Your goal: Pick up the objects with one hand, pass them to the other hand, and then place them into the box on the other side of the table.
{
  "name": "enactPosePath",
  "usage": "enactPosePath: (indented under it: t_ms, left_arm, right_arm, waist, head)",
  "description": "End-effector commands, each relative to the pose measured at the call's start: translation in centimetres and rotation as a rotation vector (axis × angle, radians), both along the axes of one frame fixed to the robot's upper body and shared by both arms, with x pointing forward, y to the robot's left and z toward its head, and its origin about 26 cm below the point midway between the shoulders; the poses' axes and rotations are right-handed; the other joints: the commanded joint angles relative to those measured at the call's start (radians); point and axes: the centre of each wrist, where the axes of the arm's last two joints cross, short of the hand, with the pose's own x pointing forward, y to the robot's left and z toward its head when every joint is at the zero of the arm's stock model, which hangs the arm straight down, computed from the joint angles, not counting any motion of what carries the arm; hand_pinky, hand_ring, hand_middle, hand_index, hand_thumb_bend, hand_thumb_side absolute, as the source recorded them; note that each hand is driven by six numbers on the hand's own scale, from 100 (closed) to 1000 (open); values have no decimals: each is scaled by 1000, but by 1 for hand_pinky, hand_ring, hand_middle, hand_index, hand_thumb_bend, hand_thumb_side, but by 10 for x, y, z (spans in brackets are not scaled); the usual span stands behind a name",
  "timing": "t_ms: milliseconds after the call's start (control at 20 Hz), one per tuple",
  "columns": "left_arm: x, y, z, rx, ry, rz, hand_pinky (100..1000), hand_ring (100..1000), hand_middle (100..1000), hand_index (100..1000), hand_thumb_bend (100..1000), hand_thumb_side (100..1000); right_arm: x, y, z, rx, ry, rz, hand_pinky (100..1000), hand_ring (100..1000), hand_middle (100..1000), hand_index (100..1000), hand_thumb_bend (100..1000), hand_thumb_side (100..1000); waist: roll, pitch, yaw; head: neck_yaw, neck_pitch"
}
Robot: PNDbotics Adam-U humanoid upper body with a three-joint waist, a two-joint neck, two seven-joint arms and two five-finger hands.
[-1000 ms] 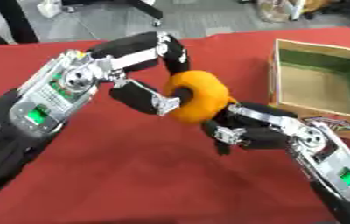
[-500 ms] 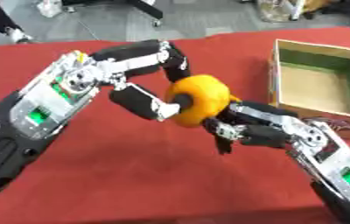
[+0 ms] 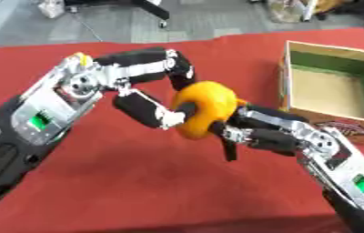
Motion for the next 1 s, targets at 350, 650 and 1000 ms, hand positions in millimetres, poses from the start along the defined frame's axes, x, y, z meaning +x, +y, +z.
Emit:
enactPosePath:
  t_ms: [350,650,1000]
  left_arm:
    - [0,0,8,6,-27,-1,709,616,568,654,100,323]
    - [0,3,11,-7,-42,15,715,627,585,675,100,458]
    - [-4,20,34,-68,-122,49,735,655,614,705,100,556]
  right_arm:
    - [1,-1,3,15,41,-19,409,348,295,514,100,473]
    - [2,-3,1,19,50,-24,411,351,293,499,100,400]
    - [0,-16,4,20,23,-46,414,351,291,501,100,376]
  waist:
    - [5,-1,-1]
    - [5,-1,-2]
    - [2,-4,0]
  head:
    - [-2,-3]
    - [-5,-3]
    - [-7,-3]
